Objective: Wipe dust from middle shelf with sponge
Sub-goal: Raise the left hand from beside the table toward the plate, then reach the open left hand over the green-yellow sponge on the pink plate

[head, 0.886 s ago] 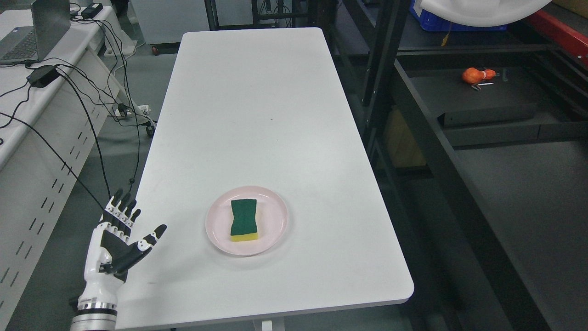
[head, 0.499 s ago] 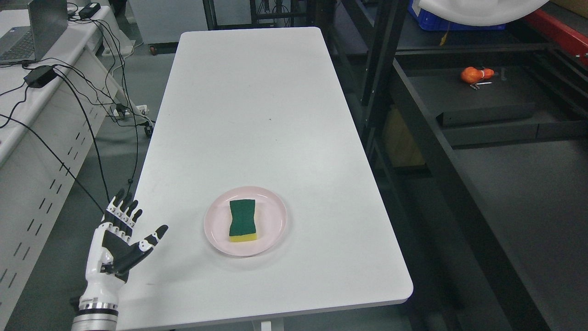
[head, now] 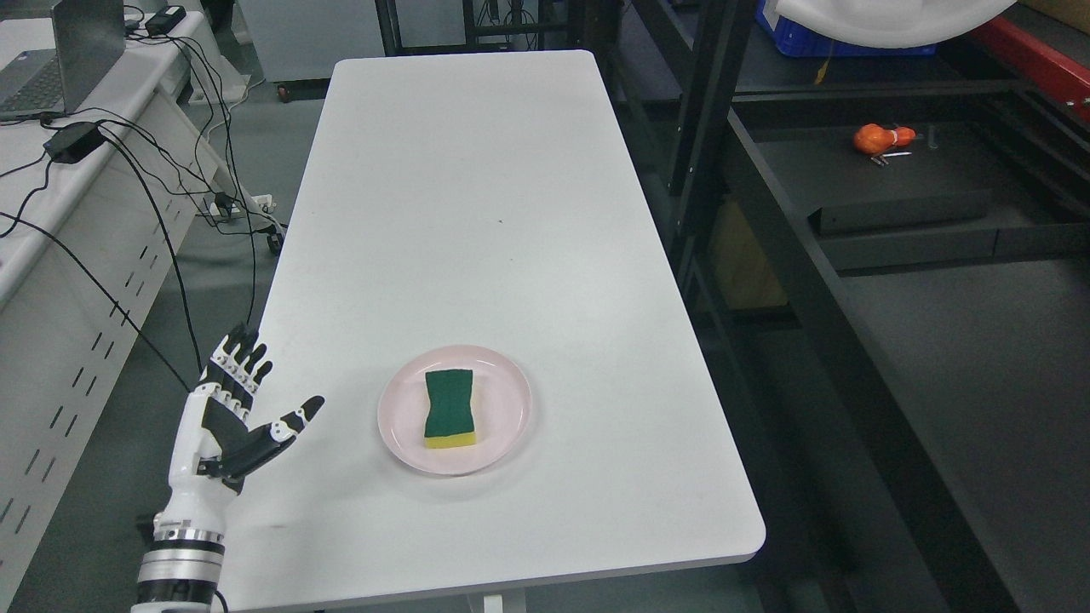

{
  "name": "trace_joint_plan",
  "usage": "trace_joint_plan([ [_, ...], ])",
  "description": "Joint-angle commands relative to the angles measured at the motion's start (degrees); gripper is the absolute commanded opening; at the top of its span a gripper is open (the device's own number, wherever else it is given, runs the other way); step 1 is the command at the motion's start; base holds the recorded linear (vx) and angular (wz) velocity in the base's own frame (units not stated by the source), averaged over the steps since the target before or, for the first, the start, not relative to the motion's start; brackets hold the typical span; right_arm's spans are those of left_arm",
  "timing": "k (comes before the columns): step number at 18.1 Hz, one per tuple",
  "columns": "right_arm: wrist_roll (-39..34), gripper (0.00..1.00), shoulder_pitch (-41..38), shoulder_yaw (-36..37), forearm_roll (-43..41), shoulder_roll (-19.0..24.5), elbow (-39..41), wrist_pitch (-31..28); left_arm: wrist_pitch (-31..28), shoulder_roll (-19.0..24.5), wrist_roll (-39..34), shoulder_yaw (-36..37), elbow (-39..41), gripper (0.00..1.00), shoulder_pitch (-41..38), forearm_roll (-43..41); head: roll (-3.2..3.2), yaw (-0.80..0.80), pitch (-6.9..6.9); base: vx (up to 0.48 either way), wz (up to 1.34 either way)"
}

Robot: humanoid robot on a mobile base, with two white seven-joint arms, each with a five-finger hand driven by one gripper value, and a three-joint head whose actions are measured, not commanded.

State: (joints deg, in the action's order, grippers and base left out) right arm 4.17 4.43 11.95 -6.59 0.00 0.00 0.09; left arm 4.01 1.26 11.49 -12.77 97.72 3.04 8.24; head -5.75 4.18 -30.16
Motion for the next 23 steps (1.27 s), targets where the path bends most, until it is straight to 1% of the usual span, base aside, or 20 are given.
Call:
trace_joint_plan([
  [1,0.0,1.00,0.0,0.0,0.0,-1.0,1.0,-4.1,3.4,7.4,5.7,0.3,-4.6,0.99,8.4,-15.9,0.00,0.00,0.00,0.000,0.00],
  [2,0.0,1.00,0.0,0.0,0.0,-1.0,1.0,-4.1,6.0,9.6,7.7,1.5,-4.6,0.99,9.9,-21.3,0.00,0.00,0.00,0.000,0.00],
  [4,0.1,1.00,0.0,0.0,0.0,-1.0,1.0,-4.1,10.6,12.5,11.1,5.2,-4.6,0.99,11.4,-29.4,0.00,0.00,0.00,0.000,0.00],
  [5,0.0,1.00,0.0,0.0,0.0,-1.0,1.0,-4.1,14.1,14.4,12.2,6.6,-4.3,0.99,11.8,-34.6,0.00,0.00,0.00,0.000,0.00],
  [8,0.0,1.00,0.0,0.0,0.0,-1.0,1.0,-4.1,23.8,19.5,12.7,7.8,-4.4,0.99,13.3,-47.9,0.00,0.00,0.00,0.000,0.00],
  [10,0.0,1.00,0.0,0.0,0.0,-1.0,1.0,-4.1,28.3,22.7,12.9,7.9,-4.6,0.99,14.8,-54.7,0.00,0.00,0.00,0.000,0.00],
  [11,0.0,1.00,0.0,0.0,0.0,-1.0,1.0,-4.1,30.9,24.6,15.7,8.0,-5.4,0.99,15.9,-58.8,0.00,0.00,0.00,0.000,0.00],
  [13,0.0,1.00,0.0,0.0,0.0,-1.0,1.0,-4.1,36.0,24.7,19.5,8.5,-7.5,0.98,17.6,-63.9,0.00,0.00,0.00,0.000,0.00],
  [14,0.0,1.00,0.0,0.0,0.0,-1.0,1.0,-4.1,38.2,24.6,19.6,8.9,-9.4,0.98,18.6,-66.5,0.00,0.00,0.00,0.000,0.00],
  [15,0.0,1.00,0.0,0.0,0.0,-1.0,1.0,-4.1,39.1,24.7,19.6,9.3,-10.8,0.98,19.8,-68.5,0.00,0.00,0.00,0.000,0.00],
  [18,0.0,1.00,0.0,0.0,0.0,-1.0,1.0,-4.1,39.5,24.6,19.6,11.2,-15.3,0.97,25.2,-72.1,0.00,0.00,0.00,0.000,0.00],
  [21,0.0,1.00,0.0,0.0,0.0,-1.0,1.0,-4.1,39.4,24.4,19.7,15.6,-20.1,0.96,33.1,-73.2,0.00,0.00,0.00,0.000,0.00],
  [23,0.0,1.00,0.0,0.0,0.0,-1.0,1.0,-4.1,39.4,23.9,19.7,18.3,-22.2,0.95,35.9,-73.6,0.00,0.00,0.00,0.000,0.00],
])
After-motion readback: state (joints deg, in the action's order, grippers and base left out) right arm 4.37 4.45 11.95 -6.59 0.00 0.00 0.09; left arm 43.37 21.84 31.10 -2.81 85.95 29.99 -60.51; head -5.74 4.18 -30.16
